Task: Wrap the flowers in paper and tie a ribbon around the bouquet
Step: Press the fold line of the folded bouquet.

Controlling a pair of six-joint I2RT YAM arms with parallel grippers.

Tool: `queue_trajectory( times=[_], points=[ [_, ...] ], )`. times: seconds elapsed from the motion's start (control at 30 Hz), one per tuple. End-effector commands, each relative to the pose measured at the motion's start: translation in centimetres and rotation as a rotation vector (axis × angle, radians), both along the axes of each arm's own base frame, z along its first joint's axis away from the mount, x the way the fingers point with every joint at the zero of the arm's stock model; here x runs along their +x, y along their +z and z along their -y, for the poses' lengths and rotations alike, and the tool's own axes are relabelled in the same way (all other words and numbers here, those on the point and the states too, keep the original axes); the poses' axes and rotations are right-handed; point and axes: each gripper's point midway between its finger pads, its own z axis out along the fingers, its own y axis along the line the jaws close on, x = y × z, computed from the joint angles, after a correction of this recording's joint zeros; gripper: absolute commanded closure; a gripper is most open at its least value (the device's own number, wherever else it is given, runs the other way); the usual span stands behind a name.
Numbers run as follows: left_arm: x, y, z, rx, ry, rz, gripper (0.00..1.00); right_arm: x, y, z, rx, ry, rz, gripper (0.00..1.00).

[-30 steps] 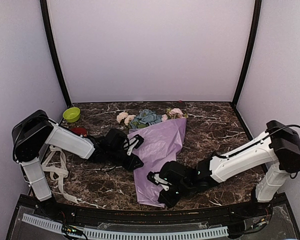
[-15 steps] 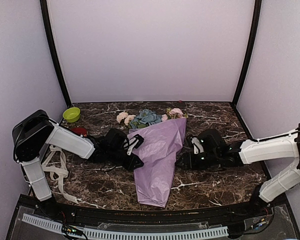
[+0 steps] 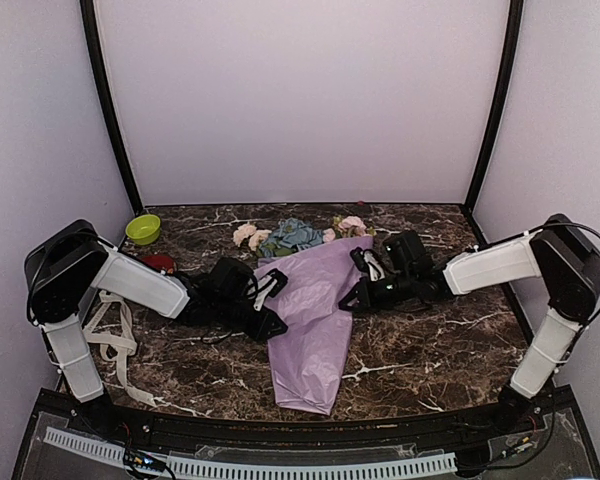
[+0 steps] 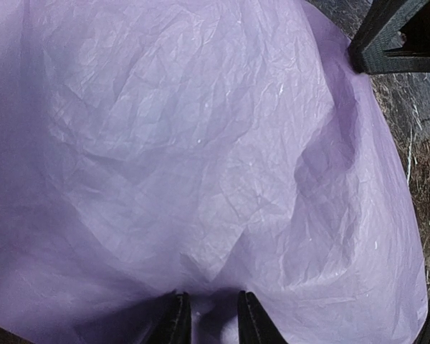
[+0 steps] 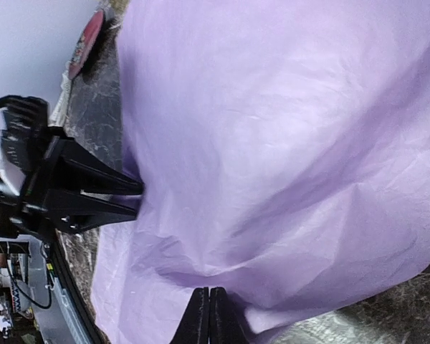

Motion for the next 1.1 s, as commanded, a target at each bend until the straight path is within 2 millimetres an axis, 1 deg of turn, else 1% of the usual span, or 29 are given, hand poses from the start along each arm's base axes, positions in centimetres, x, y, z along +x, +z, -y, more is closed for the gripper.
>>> queue_trajectory(
  times=[0.0,0.07,0.1,0.13,0.27,0.3,0.33,0.4,0.47,0.5,0.57,0.63,0.67,0.7,0.77,0.8,0.83,0.87,0.93,1.0,1.07],
  points=[
    [-2.9,-5.3,-4.1,0.201,0.005,-0.138,0.76,1.2,-3.9,2.3,-0.134,-0.028,-0.063,0.99],
    [-2.9,-5.3,-4.2,0.207,0.003,-0.135,0.76,2.1,-5.9,4.4,-0.249,-0.077,-0.093,1.0],
    [-3.0,-5.4,-4.3,0.212,0.002,-0.136,0.76,2.7,-6.5,5.6,-0.295,-0.112,-0.101,1.0],
    [-2.9,-5.4,-4.4,0.217,0.002,-0.135,0.76,3.3,-6.7,6.8,-0.33,-0.15,-0.097,1.0],
    [-2.9,-5.3,-4.5,0.219,0.002,-0.127,0.76,6.7,-5.5,12.4,-0.414,-0.335,-0.047,1.0],
    [-2.9,-5.3,-4.5,0.22,0.001,-0.128,0.76,7.3,-5.1,13.4,-0.429,-0.36,-0.042,1.0],
    [-2.9,-5.3,-4.5,0.219,0.0,-0.128,0.76,7.6,-4.9,14.0,-0.444,-0.365,-0.036,1.0],
    [-2.9,-5.3,-4.4,0.219,-0.001,-0.129,0.76,8.2,-3.6,14.2,-0.479,-0.341,0.005,1.0],
    [-2.9,-5.4,-4.5,0.22,-0.002,-0.128,0.76,8.1,-1.9,12.8,-0.468,-0.284,0.063,1.0],
    [-2.9,-5.4,-4.5,0.221,0.0,-0.127,0.76,7.8,-1.1,11.5,-0.444,-0.242,0.093,1.0],
    [-3.0,-5.5,-4.6,0.222,0.0,-0.13,0.76,6.3,0.6,7.8,-0.327,-0.116,0.142,1.0],
    [-3.0,-5.6,-4.6,0.222,0.0,-0.131,0.76,3.7,1.7,3.8,-0.141,0.03,0.129,1.0],
    [-2.9,-5.6,-4.6,0.224,0.0,-0.13,0.76,2.5,2.0,2.4,-0.06,0.083,0.098,1.0],
    [-2.9,-5.6,-4.6,0.226,-0.001,-0.13,0.76,1.6,1.7,1.5,-0.019,0.109,0.067,1.0],
    [-2.9,-5.5,-4.6,0.226,0.0,-0.127,0.76,0.3,0.3,0.7,-0.012,0.125,0.016,1.0],
    [-2.8,-5.5,-4.5,0.224,-0.001,-0.126,0.76,0.0,-0.5,0.7,-0.024,0.115,-0.003,1.0],
    [-2.8,-5.5,-4.5,0.224,-0.002,-0.126,0.76,0.1,-1.6,1.2,-0.056,0.08,-0.027,1.0],
    [-2.8,-5.5,-4.5,0.225,-0.003,-0.127,0.76,0.4,-2.9,2.2,-0.111,0.036,-0.05,1.0],
    [-2.8,-5.5,-4.4,0.228,-0.006,-0.127,0.76,1.0,-5.4,4.7,-0.239,-0.051,-0.083,1.0],
    [-2.8,-5.6,-4.5,0.232,-0.008,-0.127,0.77,1.2,-7.2,7.5,-0.356,-0.129,-0.118,1.0],
    [-2.8,-5.6,-4.6,0.236,-0.007,-0.127,0.77,1.7,-7.7,9.9,-0.439,-0.199,-0.129,1.0]
  ],
)
